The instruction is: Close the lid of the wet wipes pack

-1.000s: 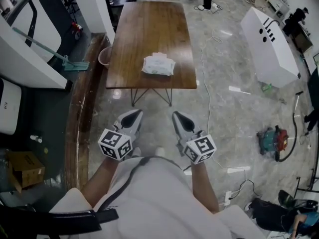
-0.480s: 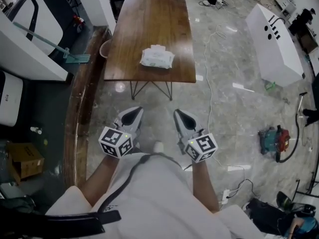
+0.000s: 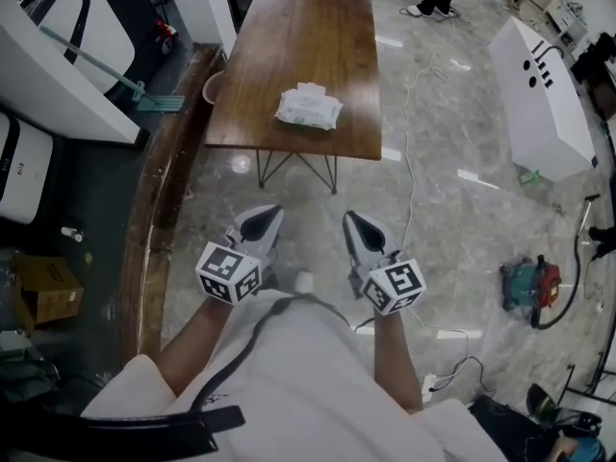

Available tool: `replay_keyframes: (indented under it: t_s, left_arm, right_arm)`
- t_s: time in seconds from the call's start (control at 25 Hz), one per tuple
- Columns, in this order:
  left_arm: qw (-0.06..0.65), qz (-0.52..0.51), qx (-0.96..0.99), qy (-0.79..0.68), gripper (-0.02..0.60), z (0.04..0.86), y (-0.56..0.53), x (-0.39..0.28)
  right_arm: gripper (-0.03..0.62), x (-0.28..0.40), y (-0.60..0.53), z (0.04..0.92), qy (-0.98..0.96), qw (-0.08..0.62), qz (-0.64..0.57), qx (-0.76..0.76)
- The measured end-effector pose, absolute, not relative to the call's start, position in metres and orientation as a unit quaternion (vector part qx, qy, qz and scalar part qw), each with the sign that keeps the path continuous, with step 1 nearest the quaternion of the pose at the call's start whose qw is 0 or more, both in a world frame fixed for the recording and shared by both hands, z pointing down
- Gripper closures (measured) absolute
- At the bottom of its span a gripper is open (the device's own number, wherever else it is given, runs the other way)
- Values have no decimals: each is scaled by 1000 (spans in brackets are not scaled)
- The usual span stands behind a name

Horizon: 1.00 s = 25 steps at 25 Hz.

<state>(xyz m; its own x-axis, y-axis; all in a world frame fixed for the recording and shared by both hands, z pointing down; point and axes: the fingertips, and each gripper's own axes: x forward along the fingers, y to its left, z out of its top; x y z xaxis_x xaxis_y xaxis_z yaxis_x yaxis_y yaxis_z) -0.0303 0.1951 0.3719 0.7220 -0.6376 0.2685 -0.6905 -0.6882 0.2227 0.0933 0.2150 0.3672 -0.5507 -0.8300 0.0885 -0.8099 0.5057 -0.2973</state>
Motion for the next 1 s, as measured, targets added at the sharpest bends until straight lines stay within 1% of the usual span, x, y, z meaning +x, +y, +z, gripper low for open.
replay_keyframes:
  t_s: [0.44, 1.0]
  left_arm:
    - [161, 79, 907, -381, 578, 374, 177, -43]
    - [168, 73, 916, -356, 578, 378, 101, -39]
  right_arm:
    - [585, 90, 200, 368, 872, 33, -156, -463]
    - [585, 86, 131, 368, 863, 20, -158, -479]
